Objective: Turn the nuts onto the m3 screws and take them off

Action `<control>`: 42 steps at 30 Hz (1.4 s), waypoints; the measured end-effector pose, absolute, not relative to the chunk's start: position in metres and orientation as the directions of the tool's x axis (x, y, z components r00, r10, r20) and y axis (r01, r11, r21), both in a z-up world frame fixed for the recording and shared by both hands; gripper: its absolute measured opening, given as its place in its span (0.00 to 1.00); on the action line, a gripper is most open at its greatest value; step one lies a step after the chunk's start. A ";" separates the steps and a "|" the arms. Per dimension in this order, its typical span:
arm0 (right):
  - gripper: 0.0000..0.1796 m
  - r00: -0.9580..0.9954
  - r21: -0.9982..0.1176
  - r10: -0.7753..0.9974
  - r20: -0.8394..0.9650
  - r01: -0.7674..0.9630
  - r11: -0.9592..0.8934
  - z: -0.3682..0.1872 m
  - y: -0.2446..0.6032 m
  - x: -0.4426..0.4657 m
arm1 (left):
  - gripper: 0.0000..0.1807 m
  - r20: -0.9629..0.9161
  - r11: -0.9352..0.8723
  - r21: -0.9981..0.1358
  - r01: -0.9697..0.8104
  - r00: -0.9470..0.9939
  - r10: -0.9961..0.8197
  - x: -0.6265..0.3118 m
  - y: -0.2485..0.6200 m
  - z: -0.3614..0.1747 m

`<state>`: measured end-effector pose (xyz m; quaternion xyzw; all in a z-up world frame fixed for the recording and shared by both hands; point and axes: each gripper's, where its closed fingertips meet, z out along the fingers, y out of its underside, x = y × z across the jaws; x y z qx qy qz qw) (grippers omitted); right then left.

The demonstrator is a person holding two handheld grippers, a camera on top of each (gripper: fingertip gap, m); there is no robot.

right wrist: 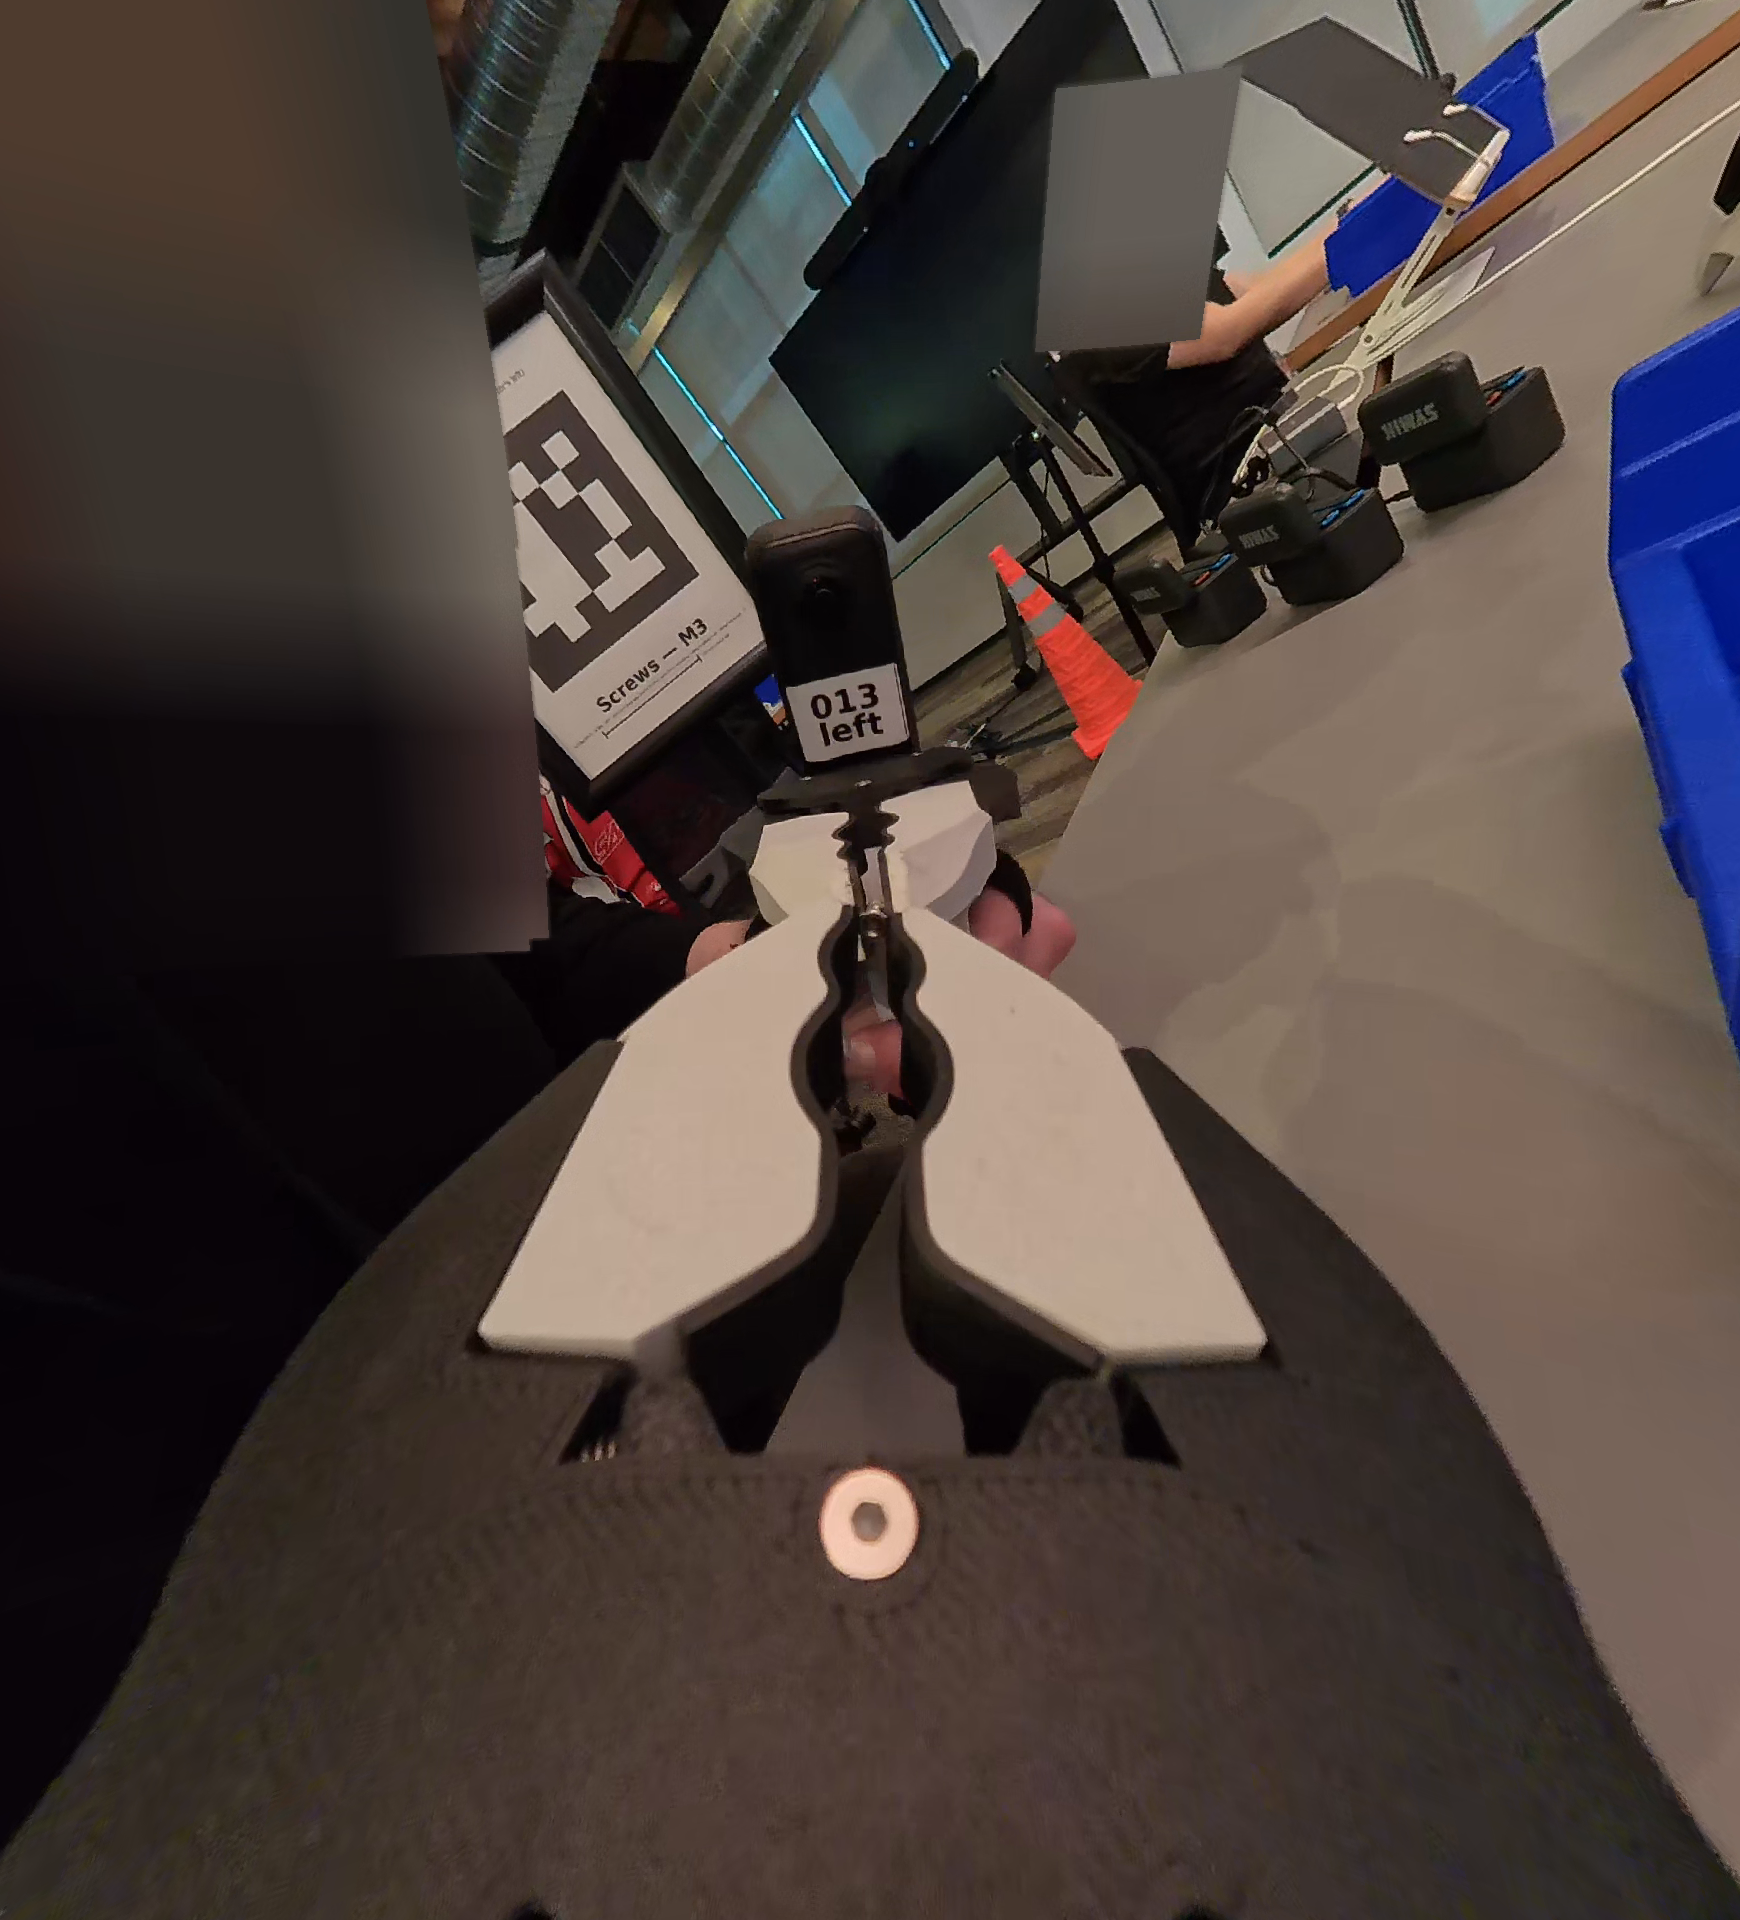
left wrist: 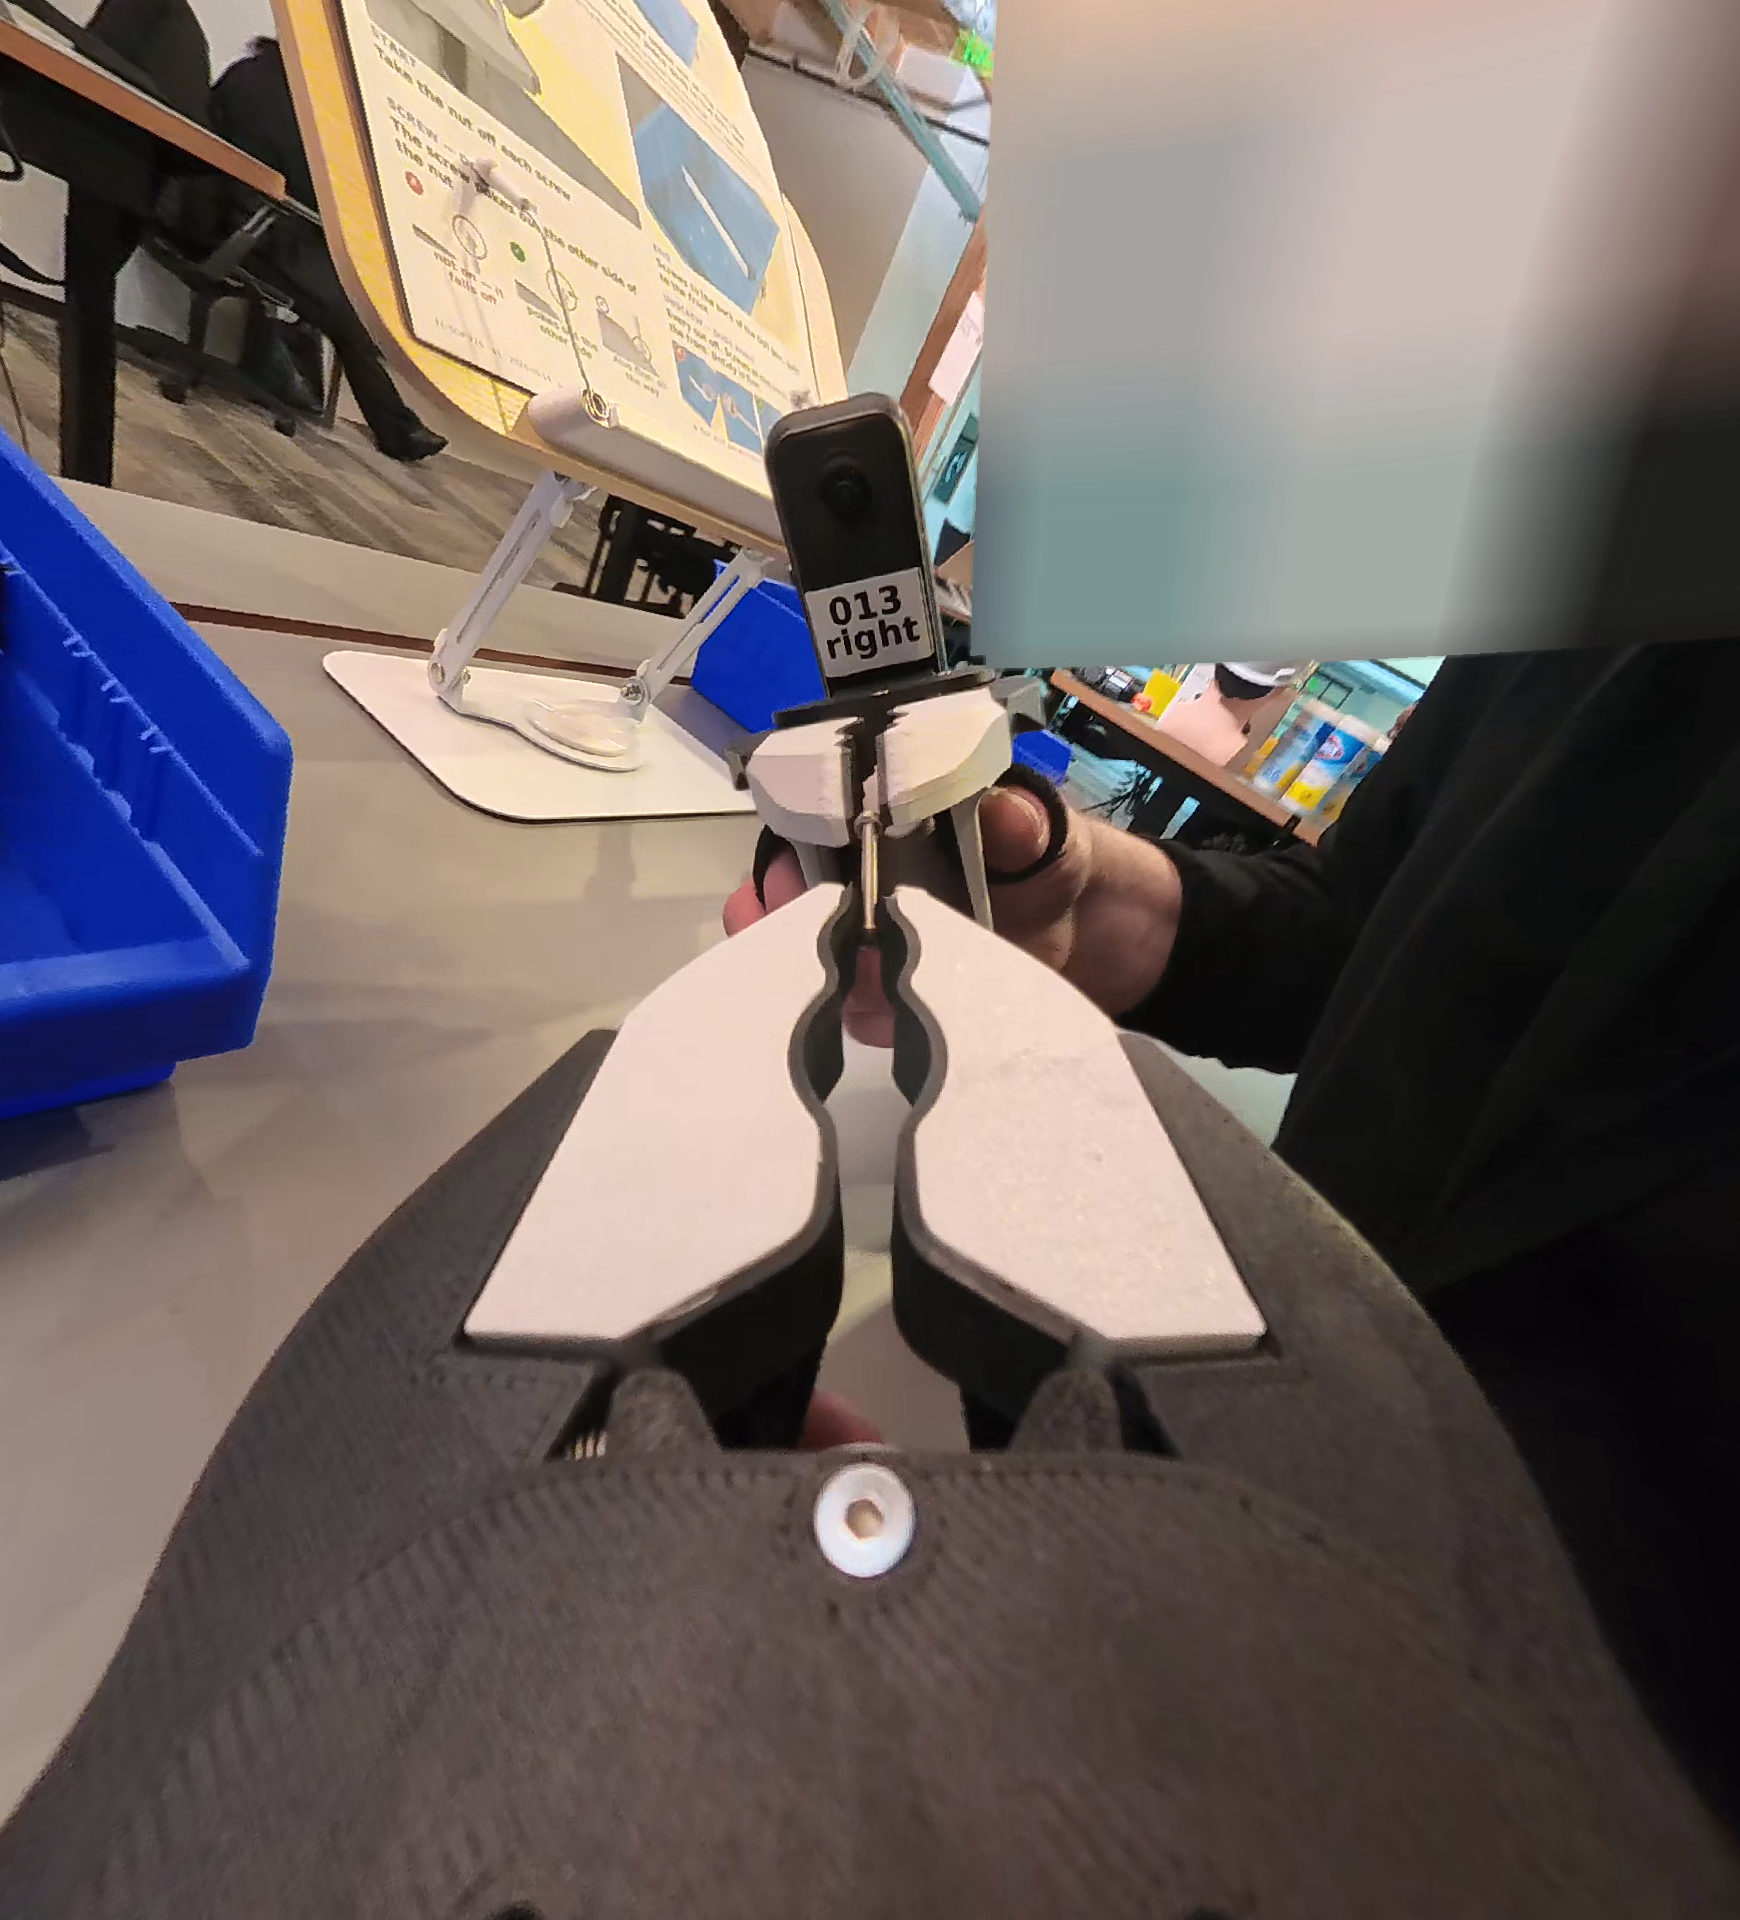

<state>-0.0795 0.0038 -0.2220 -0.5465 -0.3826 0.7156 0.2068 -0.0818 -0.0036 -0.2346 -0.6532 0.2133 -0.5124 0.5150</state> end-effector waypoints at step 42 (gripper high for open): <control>0.04 -0.343 -0.777 0.710 -0.615 0.114 -0.619 -0.221 -0.001 -0.077 | 0.01 0.500 -0.408 -0.860 0.308 0.339 -0.797 -0.077 -0.004 -0.231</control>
